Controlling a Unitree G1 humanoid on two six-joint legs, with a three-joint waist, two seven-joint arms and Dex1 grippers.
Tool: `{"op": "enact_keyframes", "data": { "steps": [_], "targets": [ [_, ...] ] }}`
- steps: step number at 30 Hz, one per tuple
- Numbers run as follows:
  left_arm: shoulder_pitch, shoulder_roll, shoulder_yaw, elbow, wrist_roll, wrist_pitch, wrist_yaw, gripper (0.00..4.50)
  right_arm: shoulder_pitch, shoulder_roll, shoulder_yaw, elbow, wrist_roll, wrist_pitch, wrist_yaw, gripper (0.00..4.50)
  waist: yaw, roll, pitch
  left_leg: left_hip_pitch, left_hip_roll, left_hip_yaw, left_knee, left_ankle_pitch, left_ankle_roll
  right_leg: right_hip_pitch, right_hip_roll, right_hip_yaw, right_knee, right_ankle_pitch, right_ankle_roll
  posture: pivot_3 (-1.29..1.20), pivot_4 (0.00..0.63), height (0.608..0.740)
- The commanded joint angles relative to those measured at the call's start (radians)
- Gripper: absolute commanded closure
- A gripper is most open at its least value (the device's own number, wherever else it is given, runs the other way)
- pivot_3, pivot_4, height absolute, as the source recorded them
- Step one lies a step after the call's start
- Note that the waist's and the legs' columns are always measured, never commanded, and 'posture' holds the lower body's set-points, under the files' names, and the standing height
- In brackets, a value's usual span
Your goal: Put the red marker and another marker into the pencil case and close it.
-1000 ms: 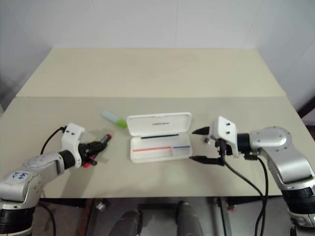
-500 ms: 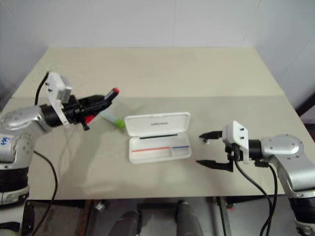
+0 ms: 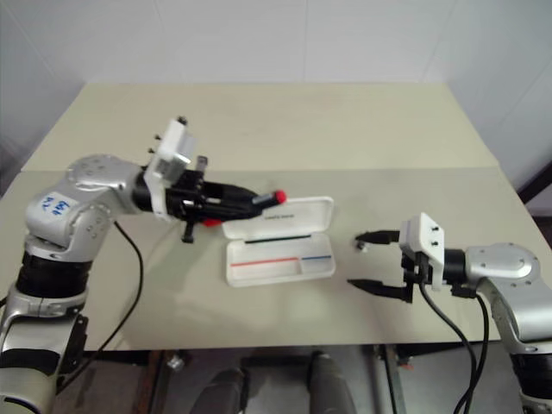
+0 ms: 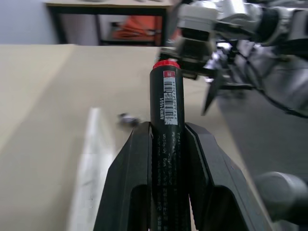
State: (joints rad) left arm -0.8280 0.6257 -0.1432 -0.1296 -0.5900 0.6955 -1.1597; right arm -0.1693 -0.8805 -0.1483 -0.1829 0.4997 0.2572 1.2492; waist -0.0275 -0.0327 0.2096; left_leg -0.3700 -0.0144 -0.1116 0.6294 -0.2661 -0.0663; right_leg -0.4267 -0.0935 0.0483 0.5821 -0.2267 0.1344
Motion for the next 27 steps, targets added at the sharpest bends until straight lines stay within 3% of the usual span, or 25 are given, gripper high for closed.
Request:
{"op": "enact_keyframes", "data": {
  "steps": [1, 7, 14, 24, 27],
  "targets": [
    [-0.046, -0.036, -0.066, -0.038, 0.023, 0.029, 0.01, 3.89, 0.001, 0.008, -0.066, 0.031, 0.043, -0.072, 0.052, 0.0, 0.0, 0.0, 0.0, 0.0, 0.0, 0.0, 0.0, 0.0, 0.0, 0.0, 0.0, 0.0, 0.0, 0.0, 0.0, 0.0, 0.15, 0.74],
    [-0.05, -0.116, -0.187, -0.051, 0.132, 0.057, 0.115, 3.89, 0.011, -0.007, -0.091, 0.078, 0.035, -0.113, 0.072, 0.0, -0.001, 0.0, 0.0, 0.0, -0.001, 0.001, 0.0, 0.0, 0.0, 0.0, 0.0, 0.002, 0.0, 0.0, 0.001, 0.0, 0.15, 0.74],
    [-0.05, -0.135, -0.278, -0.066, 0.268, 0.139, 0.252, 3.89, 0.051, 0.003, -0.1, 0.043, 0.044, -0.103, 0.03, 0.0, 0.0, 0.0, 0.001, 0.001, -0.001, 0.002, 0.001, 0.0, 0.0, 0.0, 0.001, 0.006, 0.0, 0.0, 0.001, 0.0, 0.15, 0.74],
    [-0.061, -0.144, -0.366, -0.017, 0.454, 0.085, 0.313, 3.89, 0.068, 0.018, -0.09, 0.002, 0.053, -0.083, -0.025, 0.0, 0.0, 0.0, 0.001, 0.001, -0.002, 0.003, 0.001, 0.0, 0.001, 0.0, 0.001, 0.009, 0.0, 0.0, 0.002, 0.0, 0.15, 0.74],
    [-0.066, -0.164, -0.367, -0.007, 0.479, 0.1, 0.331, 2.89, 0.079, 0.022, -0.093, -0.014, 0.055, -0.074, -0.038, 0.0, 0.001, 0.0, 0.001, 0.001, -0.002, 0.003, 0.001, 0.0, 0.001, 0.0, 0.001, 0.009, 0.0, -0.001, 0.002, 0.0, 0.15, 0.74]
  ]
}}
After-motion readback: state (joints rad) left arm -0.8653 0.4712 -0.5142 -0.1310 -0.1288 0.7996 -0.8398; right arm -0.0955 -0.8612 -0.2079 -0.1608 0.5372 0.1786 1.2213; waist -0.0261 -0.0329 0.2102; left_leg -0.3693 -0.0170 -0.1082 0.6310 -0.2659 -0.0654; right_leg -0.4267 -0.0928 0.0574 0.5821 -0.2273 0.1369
